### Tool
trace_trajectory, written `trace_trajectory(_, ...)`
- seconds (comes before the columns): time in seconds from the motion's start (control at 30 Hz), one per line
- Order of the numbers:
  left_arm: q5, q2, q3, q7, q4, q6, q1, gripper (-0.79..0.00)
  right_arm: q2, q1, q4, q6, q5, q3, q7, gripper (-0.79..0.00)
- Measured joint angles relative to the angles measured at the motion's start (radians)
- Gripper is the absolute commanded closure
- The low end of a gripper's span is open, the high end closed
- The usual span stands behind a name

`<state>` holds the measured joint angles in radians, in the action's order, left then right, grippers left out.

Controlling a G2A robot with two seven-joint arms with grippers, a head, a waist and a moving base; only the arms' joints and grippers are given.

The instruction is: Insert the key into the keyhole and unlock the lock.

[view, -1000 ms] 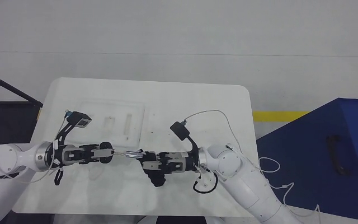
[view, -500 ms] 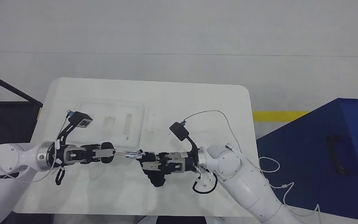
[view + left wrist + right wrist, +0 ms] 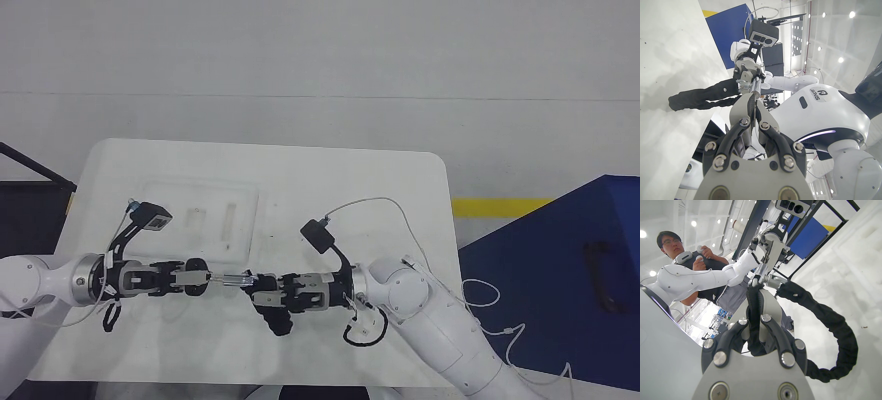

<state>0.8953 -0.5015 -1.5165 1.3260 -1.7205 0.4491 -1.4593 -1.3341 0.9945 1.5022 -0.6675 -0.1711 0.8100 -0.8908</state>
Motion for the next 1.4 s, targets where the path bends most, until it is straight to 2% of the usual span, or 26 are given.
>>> trace_trajectory(0.5,-0.037,-0.026,0.013,0.022,-0.012,-0.016,0.022,0.000,0.006,0.006,0.011,-0.010,0.014,0.000,0.006,0.000)
trace_trajectory(0.97,-0.038,-0.026,0.013,0.025,-0.012,-0.017,0.023,0.000,0.006,0.006,0.011,-0.010,0.014,0.001,0.007,0.000)
trace_trajectory(1.13,-0.038,-0.026,0.013,0.024,-0.012,-0.017,0.023,0.000,0.013,0.025,0.045,0.037,0.017,0.029,0.042,0.000)
trace_trajectory(1.4,-0.038,-0.026,0.013,0.025,-0.012,-0.017,0.023,0.000,0.020,0.036,0.057,0.081,0.001,0.046,0.032,0.000)
